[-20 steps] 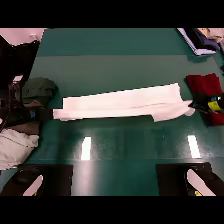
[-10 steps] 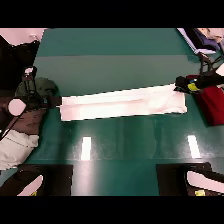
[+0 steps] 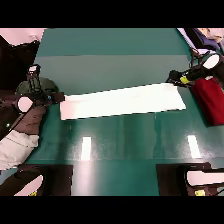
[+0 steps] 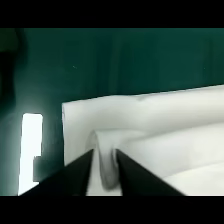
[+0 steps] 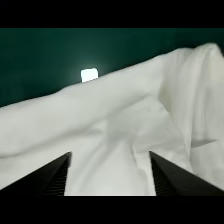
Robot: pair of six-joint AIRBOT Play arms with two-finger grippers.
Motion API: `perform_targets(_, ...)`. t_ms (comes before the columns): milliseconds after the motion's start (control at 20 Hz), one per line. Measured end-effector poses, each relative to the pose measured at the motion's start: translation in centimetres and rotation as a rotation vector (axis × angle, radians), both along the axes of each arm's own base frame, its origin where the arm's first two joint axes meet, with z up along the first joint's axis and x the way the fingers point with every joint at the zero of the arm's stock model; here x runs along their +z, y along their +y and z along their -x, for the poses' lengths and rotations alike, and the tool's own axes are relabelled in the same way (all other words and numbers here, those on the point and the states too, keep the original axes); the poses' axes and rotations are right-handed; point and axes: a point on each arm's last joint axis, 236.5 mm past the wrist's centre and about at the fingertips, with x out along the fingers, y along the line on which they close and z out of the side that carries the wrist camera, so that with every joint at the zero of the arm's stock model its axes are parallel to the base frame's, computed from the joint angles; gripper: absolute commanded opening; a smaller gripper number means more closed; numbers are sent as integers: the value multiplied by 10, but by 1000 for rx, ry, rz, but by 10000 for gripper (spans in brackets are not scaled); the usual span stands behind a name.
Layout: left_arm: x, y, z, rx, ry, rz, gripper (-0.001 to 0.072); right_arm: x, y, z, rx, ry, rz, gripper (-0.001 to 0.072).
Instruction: Fold the shirts.
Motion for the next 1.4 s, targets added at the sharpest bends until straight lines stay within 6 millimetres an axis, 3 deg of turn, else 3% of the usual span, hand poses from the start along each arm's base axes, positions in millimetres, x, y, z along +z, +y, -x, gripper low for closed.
perform_targets(200,3,0,-2,0,-2,1,554,25,-15,-6,51,-19,15,619)
perform_targets(400,4,-3,1,1,20,16,552,26,-48,22,107,84,17,645)
perform_targets(450,2,-5,4,2,34,25,552,21,-59,29,108,117,6,706)
perform_targets(500,0,-6,7,3,50,34,462,16,-66,34,109,140,-21,706)
perform_targets(550,-2,-8,10,3,69,45,268,11,-69,37,111,154,-62,705)
perform_targets(600,-4,-9,14,2,92,52,175,7,-71,39,114,163,-108,706)
perform_targets(750,-13,-14,28,-2,161,69,166,-11,-80,41,119,186,-219,705)
perform_targets(800,-14,-15,31,-4,179,74,70,-18,-83,43,120,197,-247,705)
perform_targets(850,-17,-16,36,-5,200,78,30,-25,-85,43,121,201,-279,704)
perform_targets(1200,-21,-28,49,-8,267,140,30,-65,-78,40,163,210,-484,704)
perform_targets(1400,-20,-33,51,-7,277,167,30,-74,-62,43,207,230,-573,700)
